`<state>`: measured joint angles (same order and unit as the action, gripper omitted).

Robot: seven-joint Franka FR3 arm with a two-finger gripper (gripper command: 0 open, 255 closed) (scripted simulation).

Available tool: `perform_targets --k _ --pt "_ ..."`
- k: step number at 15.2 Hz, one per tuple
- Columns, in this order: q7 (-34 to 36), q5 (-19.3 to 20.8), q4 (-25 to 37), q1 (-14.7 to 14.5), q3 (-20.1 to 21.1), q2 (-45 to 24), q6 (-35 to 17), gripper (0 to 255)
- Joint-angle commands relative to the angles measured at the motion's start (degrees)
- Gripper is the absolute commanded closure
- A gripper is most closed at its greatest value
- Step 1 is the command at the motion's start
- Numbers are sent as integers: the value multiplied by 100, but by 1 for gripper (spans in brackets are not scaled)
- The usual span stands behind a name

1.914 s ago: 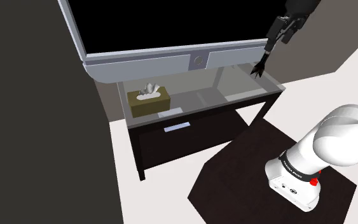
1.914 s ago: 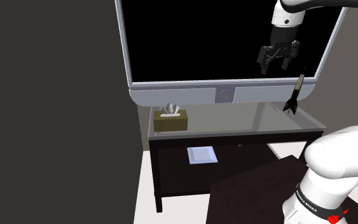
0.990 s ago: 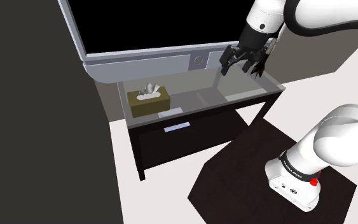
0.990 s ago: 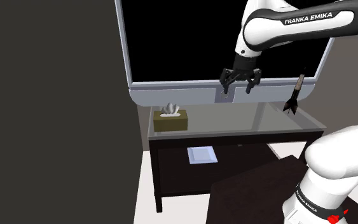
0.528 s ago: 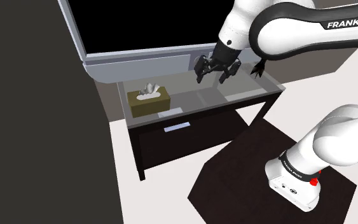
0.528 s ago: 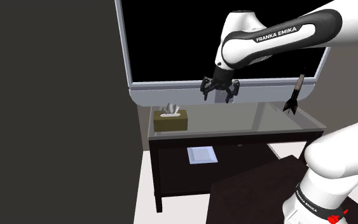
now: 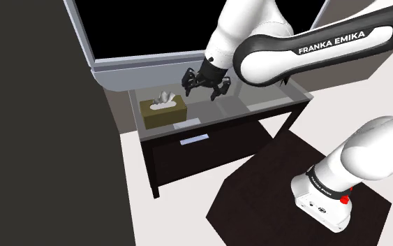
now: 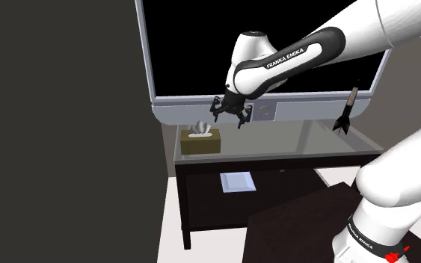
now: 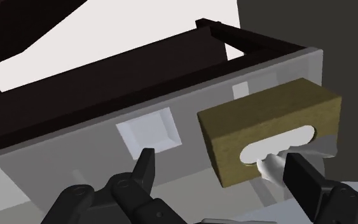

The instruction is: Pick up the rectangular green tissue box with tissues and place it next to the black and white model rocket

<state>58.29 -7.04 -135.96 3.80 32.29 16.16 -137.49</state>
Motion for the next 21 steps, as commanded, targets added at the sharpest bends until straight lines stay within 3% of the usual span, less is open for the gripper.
perform_targets --k 1,6,8,11,19,21 --pt "569 306 276 170 267 -461 -287 0" --pt "2258 1694 1066 424 712 -1740 -795 0" --pt "2982 2371 1463 341 700 -2277 -872 0" --pt "3901 3209 2132 -35 430 -3021 -891 0" --pt "4326 3826 2408 -361 75 -3655 -1134 0" --pt "4326 3825 2407 -364 71 -3655 -1135 0"
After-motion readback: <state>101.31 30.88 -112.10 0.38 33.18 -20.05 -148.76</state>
